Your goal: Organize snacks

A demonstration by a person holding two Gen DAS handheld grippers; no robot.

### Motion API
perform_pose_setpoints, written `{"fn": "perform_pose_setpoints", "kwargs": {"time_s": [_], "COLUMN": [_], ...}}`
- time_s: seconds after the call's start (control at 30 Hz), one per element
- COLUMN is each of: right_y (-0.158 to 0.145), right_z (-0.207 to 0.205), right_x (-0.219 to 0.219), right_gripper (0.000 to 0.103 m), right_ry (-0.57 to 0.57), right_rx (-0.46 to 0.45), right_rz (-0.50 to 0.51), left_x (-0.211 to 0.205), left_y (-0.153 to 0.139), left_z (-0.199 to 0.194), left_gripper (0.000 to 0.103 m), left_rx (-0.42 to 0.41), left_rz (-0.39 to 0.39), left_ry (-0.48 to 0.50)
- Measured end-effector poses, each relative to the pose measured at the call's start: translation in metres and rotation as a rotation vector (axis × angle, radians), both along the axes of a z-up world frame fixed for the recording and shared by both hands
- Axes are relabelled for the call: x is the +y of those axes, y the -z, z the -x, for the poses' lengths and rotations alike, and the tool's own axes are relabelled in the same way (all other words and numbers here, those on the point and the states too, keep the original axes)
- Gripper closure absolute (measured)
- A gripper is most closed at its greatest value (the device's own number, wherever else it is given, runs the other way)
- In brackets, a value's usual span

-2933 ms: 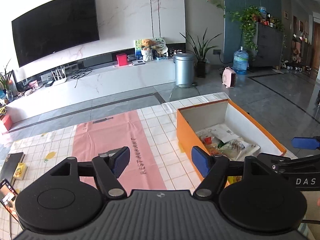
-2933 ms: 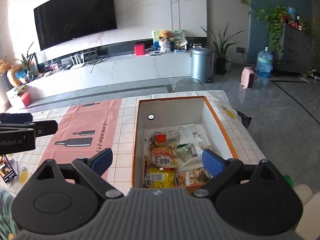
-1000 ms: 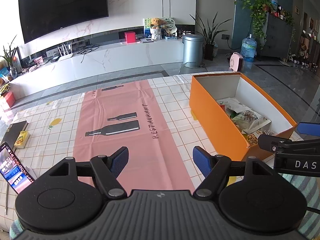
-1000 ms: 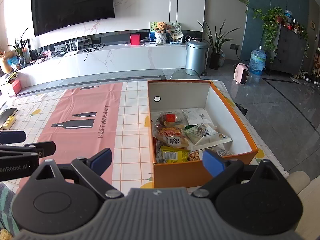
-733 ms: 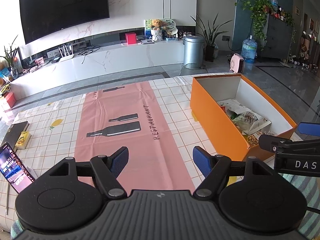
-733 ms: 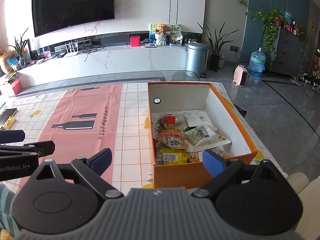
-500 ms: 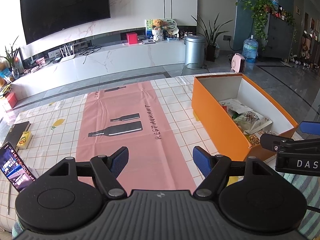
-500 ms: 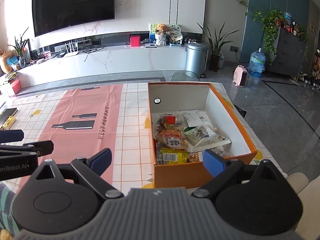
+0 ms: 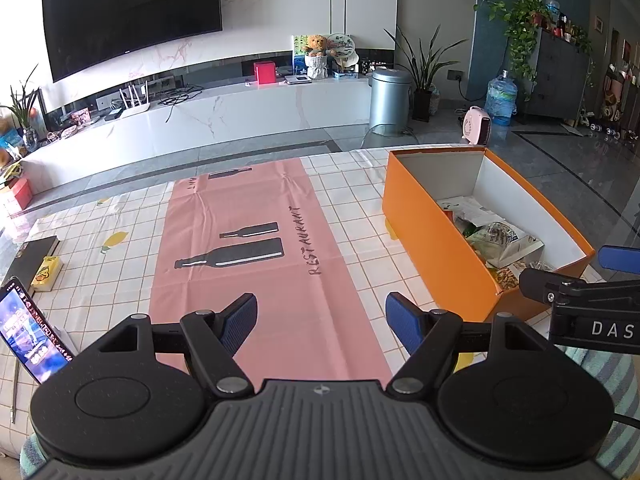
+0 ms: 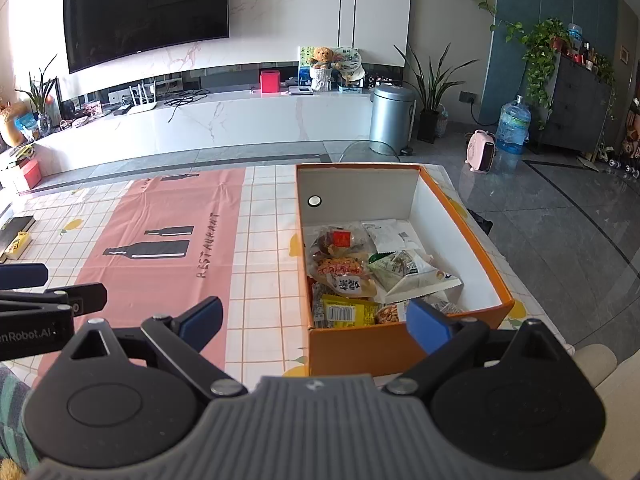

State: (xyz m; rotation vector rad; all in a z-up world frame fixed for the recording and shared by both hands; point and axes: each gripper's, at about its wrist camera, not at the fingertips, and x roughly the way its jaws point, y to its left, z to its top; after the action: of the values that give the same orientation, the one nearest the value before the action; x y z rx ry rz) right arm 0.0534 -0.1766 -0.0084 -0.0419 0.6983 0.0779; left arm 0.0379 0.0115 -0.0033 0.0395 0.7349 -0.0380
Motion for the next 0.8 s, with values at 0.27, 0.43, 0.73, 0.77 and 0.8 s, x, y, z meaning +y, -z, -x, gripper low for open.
{"fn": "perform_pose_setpoints", "kwargs": {"time_s": [0.27, 0.43, 0.73, 0.77, 0.8], "right_y": [-0.0006, -0.0007, -0.0008, -0.001, -0.001], "right_z": [-0.0007, -0.0011, -0.0004, 0.0001, 0.0003], "right_x": [0.0009, 0.0019, 0.0037, 0.0036, 0.0039], "right_gripper": [0.008, 0.007, 0.007, 0.007, 0.007], "right_ry": [-0.006, -0.007, -0.011, -0.013, -0.013], "right_rx": [-0.002, -0.005, -0.006, -0.006, -0.006], "right_rz": [0.0, -0.001, -0.003, -0.004, -0.004], "left_x": [-0.0034, -0.0015, 0.0008, 0.0021, 0.0028], "left_y": [-0.002, -0.0036, -0.0063, -0.007, -0.0075], "left_z": [0.0009, 0.0021, 0.0041, 0.0037, 0.0037], "left_gripper": [0.017, 0.017, 0.017, 0.017, 0.017], "left_rx": [-0.009, -0.012, -0.012, -0.012, -0.012], "left_rz": [-0.021, -0.006, 0.002, 0.006, 0.007], "left_ry": [-0.006, -0.006, -0.013, -0.014, -0.015]}}
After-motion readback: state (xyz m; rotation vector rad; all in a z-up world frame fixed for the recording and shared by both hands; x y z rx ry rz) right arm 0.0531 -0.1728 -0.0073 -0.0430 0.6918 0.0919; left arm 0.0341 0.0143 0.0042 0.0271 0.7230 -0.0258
